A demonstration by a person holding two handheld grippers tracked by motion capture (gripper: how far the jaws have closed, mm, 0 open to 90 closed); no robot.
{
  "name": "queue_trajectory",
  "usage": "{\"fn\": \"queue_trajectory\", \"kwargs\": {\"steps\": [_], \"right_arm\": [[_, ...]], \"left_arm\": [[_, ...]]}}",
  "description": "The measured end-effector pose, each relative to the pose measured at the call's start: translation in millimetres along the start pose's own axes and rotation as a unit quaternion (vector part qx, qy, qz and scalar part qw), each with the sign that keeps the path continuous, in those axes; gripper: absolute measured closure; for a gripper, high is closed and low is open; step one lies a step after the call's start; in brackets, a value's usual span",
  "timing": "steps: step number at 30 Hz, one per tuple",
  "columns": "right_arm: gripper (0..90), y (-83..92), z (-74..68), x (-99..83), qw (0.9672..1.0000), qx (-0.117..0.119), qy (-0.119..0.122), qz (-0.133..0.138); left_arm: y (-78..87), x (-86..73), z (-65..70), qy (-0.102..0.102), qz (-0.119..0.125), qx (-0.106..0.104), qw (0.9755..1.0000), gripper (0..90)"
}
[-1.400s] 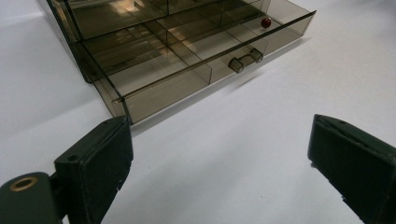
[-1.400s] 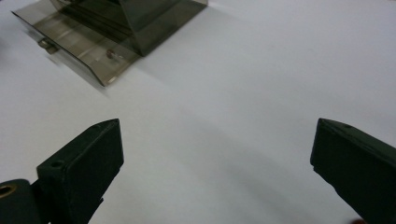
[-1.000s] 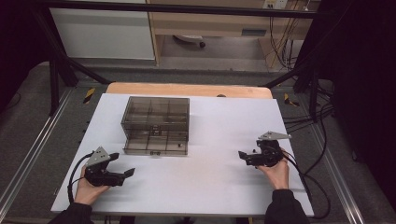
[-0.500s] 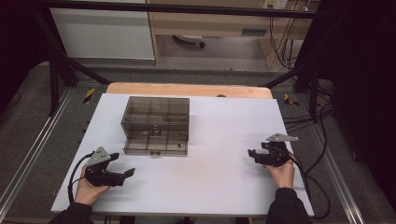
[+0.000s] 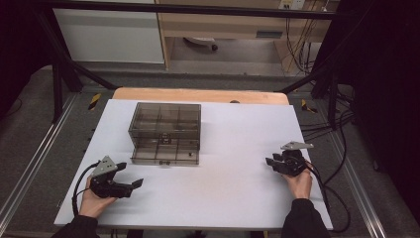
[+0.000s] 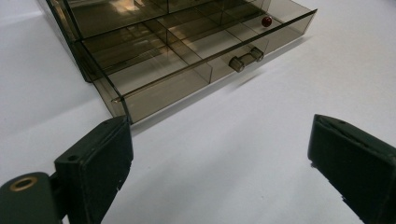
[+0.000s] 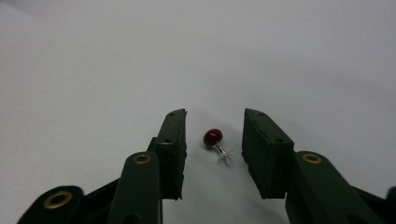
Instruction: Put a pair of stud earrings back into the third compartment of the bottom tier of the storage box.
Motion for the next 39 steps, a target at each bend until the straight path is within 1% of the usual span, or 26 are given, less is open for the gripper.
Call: {"fn": "queue_trajectory", "kwargs": {"steps": [2,9,15,19,23,30,39], "right_arm": [[63.4,-1.2,1.1,-0.7,1.0,-0.002,0.005,-0.003],[70.5,-3.6,0.4,-3.0,0.9999,-0.002,0.008,-0.014],[75.6,-3.5,0.5,-3.4,0.9999,-0.003,0.008,-0.014],[79.0,-3.4,1.6,-3.6,0.9999,-0.005,0.005,-0.01],[80.5,-2.8,1.9,-4.5,0.9999,-0.006,0.004,-0.013],[81.6,-2.3,1.5,-4.6,0.9999,-0.008,-0.003,-0.014],[82.2,-1.1,0.0,-3.3,0.9999,-0.009,-0.002,-0.013]], "left_arm": [[0.1,-0.1,-0.1,0.0,0.0,0.0,1.0,6.4],[0.2,0.0,0.0,-0.001,0.0,0.0,1.0,6.4],[0.4,0.1,-0.3,-0.001,0.0,0.0,1.0,6.4],[0.7,0.4,-0.3,-0.002,0.001,0.001,1.0,6.4],[0.7,0.3,-0.3,-0.002,0.001,0.001,1.0,6.4],[1.0,0.5,-0.2,-0.002,0.001,0.001,1.0,6.4],[0.9,0.5,-0.1,-0.003,0.001,0.002,1.0,6.4]]}}
Point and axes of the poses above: each handheld gripper's, and its own axes: y roughly backward along the jaws, x roughly out of its top, z roughly to its right, the point moved 9 cm from there along -y, roughly forward along the jaws, and after that the axes turned 3 degrees about -z, right-handed, at the moved point
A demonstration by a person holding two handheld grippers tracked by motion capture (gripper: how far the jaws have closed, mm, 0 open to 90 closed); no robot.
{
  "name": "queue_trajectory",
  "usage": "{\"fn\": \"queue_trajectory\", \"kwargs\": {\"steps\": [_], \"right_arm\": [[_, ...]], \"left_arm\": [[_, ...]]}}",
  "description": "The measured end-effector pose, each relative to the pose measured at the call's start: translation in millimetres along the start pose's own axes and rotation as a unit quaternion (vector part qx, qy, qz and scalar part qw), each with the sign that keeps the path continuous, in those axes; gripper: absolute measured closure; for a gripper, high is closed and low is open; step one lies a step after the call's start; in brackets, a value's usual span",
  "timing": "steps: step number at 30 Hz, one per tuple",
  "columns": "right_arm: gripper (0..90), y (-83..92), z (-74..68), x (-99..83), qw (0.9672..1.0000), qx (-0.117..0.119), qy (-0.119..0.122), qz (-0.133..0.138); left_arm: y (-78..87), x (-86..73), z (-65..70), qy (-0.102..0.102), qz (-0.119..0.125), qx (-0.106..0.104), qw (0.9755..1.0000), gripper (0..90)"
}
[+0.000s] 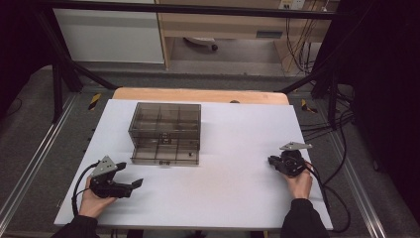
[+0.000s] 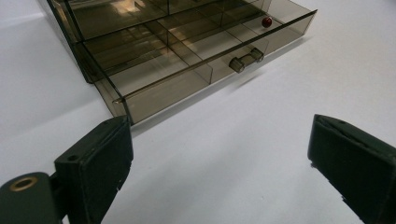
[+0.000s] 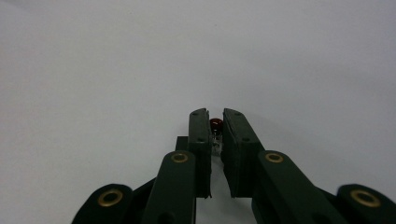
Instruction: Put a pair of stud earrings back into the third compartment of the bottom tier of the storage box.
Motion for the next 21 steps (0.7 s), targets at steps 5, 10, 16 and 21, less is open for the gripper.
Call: {"fn": "queue_trajectory", "kwargs": {"steps": [5,10,16,21], "right_arm": [[82.4,1.9,-1.0,1.3,1.0,0.0,-0.002,0.003],[82.5,4.7,-3.5,3.6,1.0,0.001,0.0,0.006],[82.5,8.2,-10.1,8.0,0.9999,0.008,0.004,0.014],[82.6,11.0,-16.7,10.8,0.9997,0.015,0.008,0.018]], "left_arm": [[0.1,0.1,0.0,0.0,0.0,0.0,1.0,6.4],[-0.2,-0.2,0.2,0.0,-0.001,0.001,1.0,6.4],[0.0,-0.1,0.0,0.0,0.0,0.001,1.0,6.4],[-0.4,-0.2,0.5,0.0,-0.001,0.001,1.0,6.4]]}}
Point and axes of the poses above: each handheld gripper's, and its own axes: y roughly backward along the jaws, x roughly out of its top, z roughly to its right, the point moved 9 cm from there along -y, roughly forward along the jaws, and after that the axes turned 3 degrees about -z, right-handed, at the moved point
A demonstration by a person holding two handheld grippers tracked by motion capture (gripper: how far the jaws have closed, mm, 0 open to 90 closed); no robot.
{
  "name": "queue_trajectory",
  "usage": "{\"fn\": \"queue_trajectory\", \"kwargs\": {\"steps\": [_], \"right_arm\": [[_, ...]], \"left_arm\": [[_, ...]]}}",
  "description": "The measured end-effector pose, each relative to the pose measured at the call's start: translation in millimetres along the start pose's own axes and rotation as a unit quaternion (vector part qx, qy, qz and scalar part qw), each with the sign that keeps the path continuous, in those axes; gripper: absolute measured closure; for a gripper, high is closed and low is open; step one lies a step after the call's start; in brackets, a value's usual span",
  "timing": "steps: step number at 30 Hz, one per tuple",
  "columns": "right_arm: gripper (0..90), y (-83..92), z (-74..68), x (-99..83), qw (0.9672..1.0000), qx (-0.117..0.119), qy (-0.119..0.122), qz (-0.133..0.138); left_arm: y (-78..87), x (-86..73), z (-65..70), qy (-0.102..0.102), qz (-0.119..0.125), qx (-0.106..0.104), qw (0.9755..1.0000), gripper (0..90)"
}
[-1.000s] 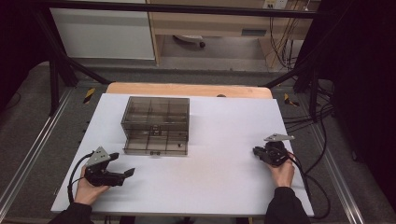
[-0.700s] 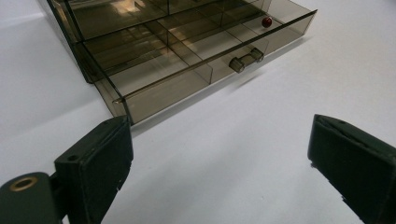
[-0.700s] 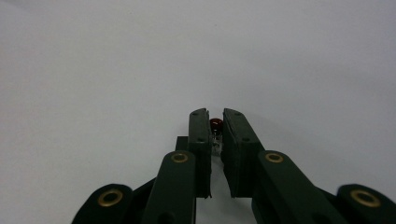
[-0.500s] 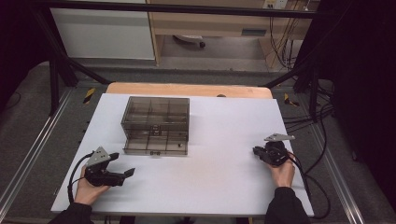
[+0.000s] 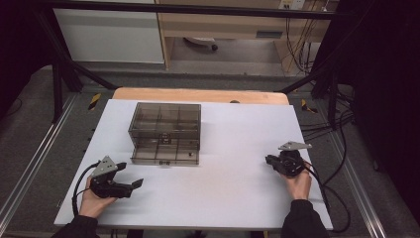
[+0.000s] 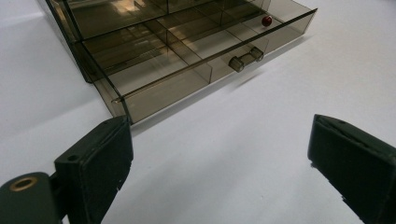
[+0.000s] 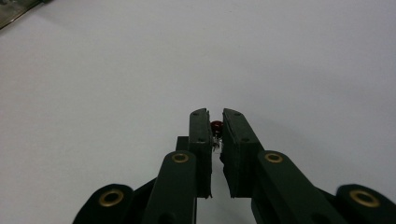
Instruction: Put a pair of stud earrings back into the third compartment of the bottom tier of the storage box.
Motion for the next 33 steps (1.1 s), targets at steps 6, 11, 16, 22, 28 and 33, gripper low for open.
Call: {"fn": "queue_trajectory", "kwargs": {"steps": [6,11,16,22,28,33], "right_arm": [[82.6,4.0,-8.6,3.1,1.0,0.006,0.007,0.001],[82.6,7.0,-17.1,6.6,0.9998,0.014,0.015,0.002],[82.6,9.6,-25.6,9.7,0.9996,0.022,0.018,0.002],[82.6,14.8,-39.6,13.8,0.9989,0.036,0.031,0.003],[82.6,18.8,-55.2,19.8,0.9979,0.05,0.039,0.009],[82.6,20.5,-69.8,25.3,0.9965,0.063,0.053,0.014]], "left_arm": [[0.4,-0.1,-0.4,0.0,0.0,0.001,1.0,6.5],[0.4,0.0,-0.2,0.001,0.0,0.001,1.0,6.4],[0.5,0.1,0.0,0.0,0.001,0.001,1.0,6.4],[0.4,0.2,0.4,-0.001,0.001,0.0,1.0,6.4],[0.1,0.0,0.5,0.0,0.0,0.0,1.0,6.4],[0.0,0.0,0.6,0.0,0.0,0.0,1.0,6.4]]}}
Point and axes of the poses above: each handheld gripper's, and its own axes: y roughly backward along the jaws, x roughly out of its top, z roughly to its right, the point moved 9 cm from there along -y, roughly forward along the jaws, and after that the axes turned 3 degrees about -z, right-handed, at the moved point
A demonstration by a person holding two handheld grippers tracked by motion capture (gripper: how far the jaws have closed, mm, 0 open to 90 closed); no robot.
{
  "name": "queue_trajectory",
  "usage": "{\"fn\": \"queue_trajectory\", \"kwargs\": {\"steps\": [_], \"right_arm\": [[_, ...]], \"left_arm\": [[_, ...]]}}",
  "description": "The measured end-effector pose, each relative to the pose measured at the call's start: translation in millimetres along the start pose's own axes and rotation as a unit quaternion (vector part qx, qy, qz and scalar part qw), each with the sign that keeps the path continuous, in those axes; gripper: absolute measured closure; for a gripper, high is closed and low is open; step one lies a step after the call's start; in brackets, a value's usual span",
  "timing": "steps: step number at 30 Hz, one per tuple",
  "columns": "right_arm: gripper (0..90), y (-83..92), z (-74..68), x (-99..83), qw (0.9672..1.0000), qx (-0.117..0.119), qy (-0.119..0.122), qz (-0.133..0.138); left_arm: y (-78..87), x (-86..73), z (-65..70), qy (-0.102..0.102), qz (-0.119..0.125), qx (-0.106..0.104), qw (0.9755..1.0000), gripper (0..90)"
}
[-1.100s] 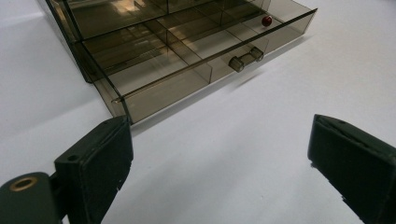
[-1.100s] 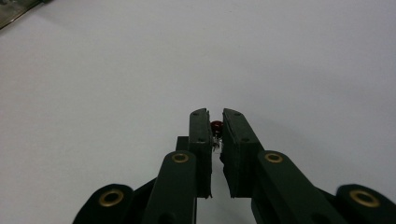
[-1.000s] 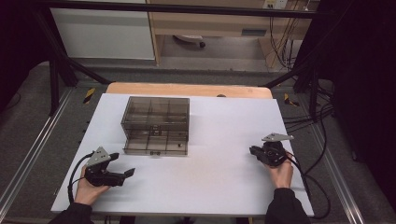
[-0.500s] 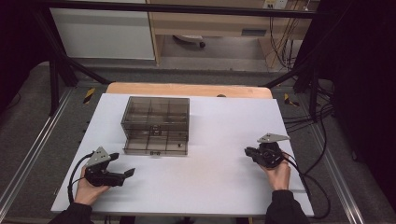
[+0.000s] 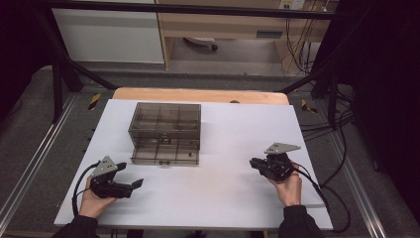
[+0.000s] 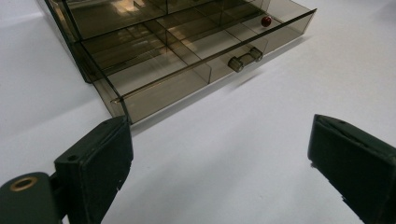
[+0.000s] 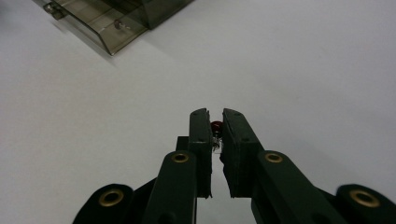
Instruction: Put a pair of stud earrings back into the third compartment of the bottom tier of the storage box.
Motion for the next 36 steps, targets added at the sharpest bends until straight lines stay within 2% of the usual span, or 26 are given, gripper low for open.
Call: {"fn": "queue_trajectory", "kwargs": {"steps": [15,26,36], "right_arm": [[82.6,-10.1,-38.3,20.7,0.9989,0.035,0.03,0.005],[82.6,-27.9,-65.9,35.5,0.9972,0.058,0.047,0.002],[82.6,-44.6,-84.6,50.7,0.9959,0.072,0.055,0.002]], "left_arm": [[0.1,-0.1,-0.3,0.001,0.0,0.001,1.0,6.4],[0.0,-0.3,0.0,0.0,0.0,0.0,1.0,6.4],[0.3,-0.2,-0.1,0.0,0.0,0.0,1.0,6.4]]}}
Point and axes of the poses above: each handheld gripper's, and its own axes: y roughly backward along the jaws, x roughly out of its top, z roughly to its right, the point moved 9 cm from there along -y, roughly forward along the jaws, and after that the axes turned 3 degrees about -z, right-handed, at the moved point
